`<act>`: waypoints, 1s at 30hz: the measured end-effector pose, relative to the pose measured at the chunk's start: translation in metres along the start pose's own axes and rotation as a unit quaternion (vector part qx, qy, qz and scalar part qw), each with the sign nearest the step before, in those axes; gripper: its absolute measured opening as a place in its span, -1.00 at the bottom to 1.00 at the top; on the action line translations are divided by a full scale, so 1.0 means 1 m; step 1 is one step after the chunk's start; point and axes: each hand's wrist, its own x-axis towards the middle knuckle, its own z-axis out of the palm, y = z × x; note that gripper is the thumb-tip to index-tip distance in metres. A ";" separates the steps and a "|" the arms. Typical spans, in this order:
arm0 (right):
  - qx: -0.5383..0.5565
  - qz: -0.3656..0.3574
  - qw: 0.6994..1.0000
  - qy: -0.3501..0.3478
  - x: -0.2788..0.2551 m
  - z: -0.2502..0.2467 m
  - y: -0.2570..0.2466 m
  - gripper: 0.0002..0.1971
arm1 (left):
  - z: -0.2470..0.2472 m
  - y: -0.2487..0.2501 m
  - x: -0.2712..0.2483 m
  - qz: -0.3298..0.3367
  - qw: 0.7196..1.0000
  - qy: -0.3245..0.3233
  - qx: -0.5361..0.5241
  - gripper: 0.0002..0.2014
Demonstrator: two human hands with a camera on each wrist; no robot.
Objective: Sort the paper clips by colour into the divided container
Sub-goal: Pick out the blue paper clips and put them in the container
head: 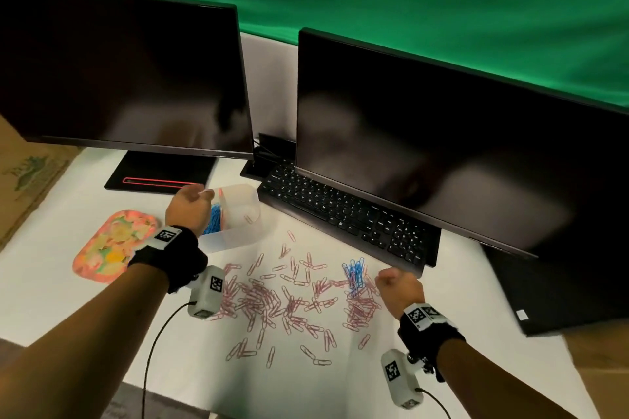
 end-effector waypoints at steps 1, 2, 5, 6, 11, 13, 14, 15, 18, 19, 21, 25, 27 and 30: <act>0.000 -0.002 1.000 -0.007 0.003 0.001 -0.004 -0.75 | 0.005 0.002 -0.009 0.042 0.999 0.016 0.004 -0.72; 0.005 0.002 1.000 -0.020 0.004 0.002 -0.009 -0.73 | 0.010 0.003 -0.018 0.081 0.996 0.021 0.001 -0.80; -0.018 -0.014 0.998 -0.050 0.010 0.009 -0.024 -0.63 | 0.033 0.006 -0.048 0.173 0.984 -0.028 0.036 -0.93; -0.035 -0.026 0.998 -0.055 0.010 0.012 -0.029 -0.60 | 0.042 0.005 -0.056 0.191 0.978 -0.058 0.059 -0.93; -0.081 -0.086 0.991 -0.056 0.002 0.024 -0.041 -0.42 | 0.085 -0.009 -0.091 0.233 0.950 -0.174 0.112 -0.91; -0.097 -0.110 0.987 -0.061 -0.004 0.026 -0.040 -0.35 | 0.097 -0.016 -0.100 0.219 0.949 -0.196 0.117 -0.90; -0.108 -0.126 0.984 -0.057 -0.006 0.027 -0.038 -0.34 | 0.102 -0.020 -0.104 0.215 0.948 -0.203 0.120 -0.89; -0.114 -0.143 0.982 -0.051 -0.010 0.027 -0.035 -0.36 | 0.106 -0.023 -0.107 0.215 0.945 -0.211 0.125 -0.88; -0.125 -0.171 0.977 -0.033 -0.019 0.027 -0.023 -0.54 | 0.117 -0.031 -0.113 0.226 0.937 -0.226 0.140 -0.87; -0.132 -0.182 0.974 -0.030 -0.023 0.029 -0.019 -0.61 | 0.120 -0.032 -0.114 0.230 0.934 -0.231 0.150 -0.87; -0.134 -0.218 0.966 -0.029 -0.029 0.034 -0.012 -0.69 | 0.127 -0.031 -0.115 0.243 0.922 -0.244 0.177 -0.85; -0.120 -0.288 0.949 -0.041 -0.040 0.045 -0.003 -0.67 | 0.139 -0.019 -0.118 0.279 0.892 -0.267 0.234 -0.78; -0.104 -0.288 0.951 -0.045 -0.043 0.047 0.001 -0.64 | 0.144 -0.013 -0.120 0.295 0.871 -0.283 0.272 -0.72; -0.065 -0.250 0.966 -0.034 -0.041 0.041 0.002 -0.69 | 0.151 -0.009 -0.122 0.319 0.820 -0.326 0.346 -0.59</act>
